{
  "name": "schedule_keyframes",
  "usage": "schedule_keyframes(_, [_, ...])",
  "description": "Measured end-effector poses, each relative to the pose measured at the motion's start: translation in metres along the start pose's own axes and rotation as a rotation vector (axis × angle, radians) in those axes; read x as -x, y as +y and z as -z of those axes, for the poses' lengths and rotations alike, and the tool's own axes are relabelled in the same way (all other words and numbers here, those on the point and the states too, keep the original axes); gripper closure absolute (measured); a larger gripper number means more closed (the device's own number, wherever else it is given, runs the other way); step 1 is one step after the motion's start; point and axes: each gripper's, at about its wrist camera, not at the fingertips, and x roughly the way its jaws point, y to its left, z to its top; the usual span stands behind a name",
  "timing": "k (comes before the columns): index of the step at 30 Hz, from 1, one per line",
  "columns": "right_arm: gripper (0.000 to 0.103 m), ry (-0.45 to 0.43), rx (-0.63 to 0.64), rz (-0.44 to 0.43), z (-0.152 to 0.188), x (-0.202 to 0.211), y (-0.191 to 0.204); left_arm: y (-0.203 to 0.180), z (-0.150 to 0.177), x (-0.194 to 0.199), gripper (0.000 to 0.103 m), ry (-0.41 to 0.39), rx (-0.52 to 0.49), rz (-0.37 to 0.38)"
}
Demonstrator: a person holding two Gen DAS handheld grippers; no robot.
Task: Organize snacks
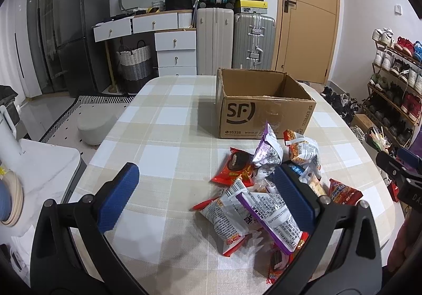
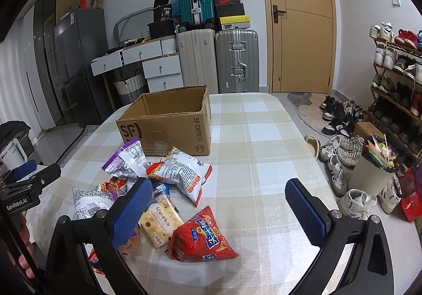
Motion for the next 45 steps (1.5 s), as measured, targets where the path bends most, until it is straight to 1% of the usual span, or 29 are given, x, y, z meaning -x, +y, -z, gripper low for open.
schedule_keyframes(12, [0.000,0.000,-0.001,-0.001,0.000,0.000,0.000,-0.002,0.001,0.004,0.001,0.017,-0.008,0.016])
schedule_keyframes(16, [0.000,0.001,-0.015,-0.009,0.001,-0.001,-0.001,-0.002,0.001,0.003,0.001,0.035,-0.004,0.041])
schedule_keyframes(18, [0.000,0.004,-0.022,-0.012,0.001,-0.001,-0.003,-0.002,0.001,0.003,0.001,0.047,0.002,0.063])
schedule_keyframes(20, [0.000,0.008,-0.029,-0.019,0.001,-0.002,-0.003,-0.002,0.002,0.002,0.001,0.070,0.009,0.111])
schedule_keyframes(24, [0.000,0.009,-0.042,-0.027,0.002,-0.001,-0.006,-0.006,0.007,-0.004,0.001,0.120,0.016,0.178])
schedule_keyframes(29, [0.000,0.008,-0.046,-0.036,0.002,0.000,-0.007,-0.017,0.016,-0.017,0.001,0.170,0.006,0.222])
schedule_keyframes(32, [0.000,0.011,-0.042,-0.043,0.003,0.001,-0.006,-0.027,0.021,-0.023,0.004,0.191,-0.017,0.243])
schedule_keyframes(34, [0.000,0.024,-0.040,-0.052,0.004,-0.001,-0.005,-0.033,0.022,-0.026,0.011,0.194,-0.027,0.252])
schedule_keyframes(36, [0.000,0.042,-0.033,-0.071,0.005,-0.003,-0.002,-0.036,0.023,-0.028,0.015,0.199,-0.028,0.268])
schedule_keyframes(38, [0.000,0.054,-0.018,-0.073,0.007,-0.004,0.001,-0.038,0.024,-0.031,0.022,0.206,-0.025,0.276])
schedule_keyframes(40, [0.000,0.059,-0.004,-0.078,0.008,-0.005,0.004,-0.038,0.024,-0.035,0.040,0.220,-0.010,0.302])
schedule_keyframes(41, [0.000,0.062,0.001,-0.080,0.008,-0.005,0.005,-0.038,0.025,-0.037,0.044,0.227,-0.005,0.307])
schedule_keyframes(43, [0.000,0.072,0.010,-0.075,0.009,-0.006,0.006,-0.036,0.025,-0.040,0.056,0.244,0.005,0.314])
schedule_keyframes(45, [0.000,0.080,0.010,-0.070,0.010,-0.007,0.006,-0.035,0.025,-0.042,0.061,0.245,0.023,0.341])
